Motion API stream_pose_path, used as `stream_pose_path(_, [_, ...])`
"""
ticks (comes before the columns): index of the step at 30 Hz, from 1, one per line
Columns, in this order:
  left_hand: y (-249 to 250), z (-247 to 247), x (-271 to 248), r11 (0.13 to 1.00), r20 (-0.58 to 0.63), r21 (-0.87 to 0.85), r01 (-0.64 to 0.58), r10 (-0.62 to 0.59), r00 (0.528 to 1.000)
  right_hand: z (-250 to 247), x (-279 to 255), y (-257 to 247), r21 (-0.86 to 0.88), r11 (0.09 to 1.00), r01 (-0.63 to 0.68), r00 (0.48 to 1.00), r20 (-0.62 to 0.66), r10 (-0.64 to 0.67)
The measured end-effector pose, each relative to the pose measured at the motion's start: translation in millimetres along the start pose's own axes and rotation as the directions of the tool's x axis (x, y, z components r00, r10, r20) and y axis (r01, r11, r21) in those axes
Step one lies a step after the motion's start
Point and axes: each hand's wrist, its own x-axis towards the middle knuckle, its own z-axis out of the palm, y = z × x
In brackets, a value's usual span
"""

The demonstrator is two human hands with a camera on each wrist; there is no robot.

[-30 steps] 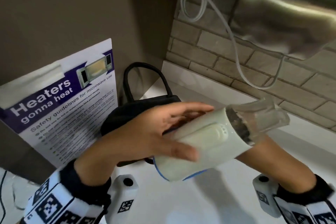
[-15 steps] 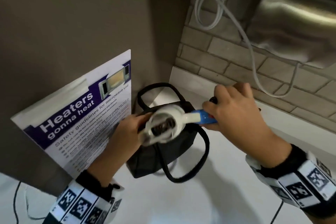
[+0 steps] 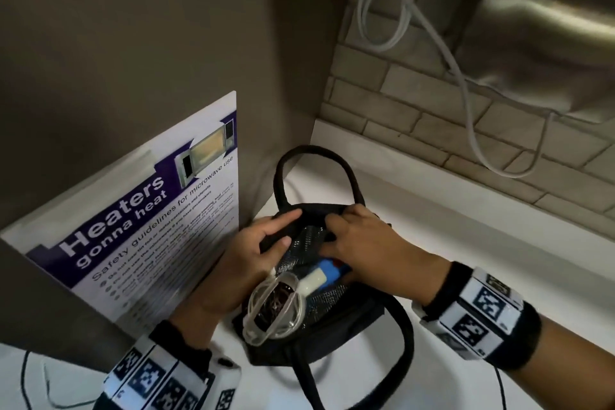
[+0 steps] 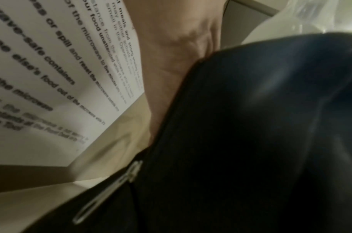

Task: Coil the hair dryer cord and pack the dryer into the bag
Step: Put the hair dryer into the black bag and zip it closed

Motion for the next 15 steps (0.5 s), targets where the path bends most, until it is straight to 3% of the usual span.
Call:
stream_pose_path(5, [-1.0,6.1,5.3,0.999,-0.001,0.051,-0.012,0.012,1.0,14.3,4.0,-9.7,-0.001,0.998,0.069,0.987,-0.144,-0.069])
stream_pose_path(11, [5.8,10.8,-5.6,0.998,0.059,0.002,-0.067,0.066,0.996,44.5,11.6,-13.0,0.366,0.921,0.134,0.984,0.058,-0.166])
stream_pose_path(15, [8.1,12.9,-6.7,0.997,0.031,-0.045,-0.063,0.065,0.997,72.3,23.9,-8.7,0.457,0.881,0.12,0.987,0.044,-0.157])
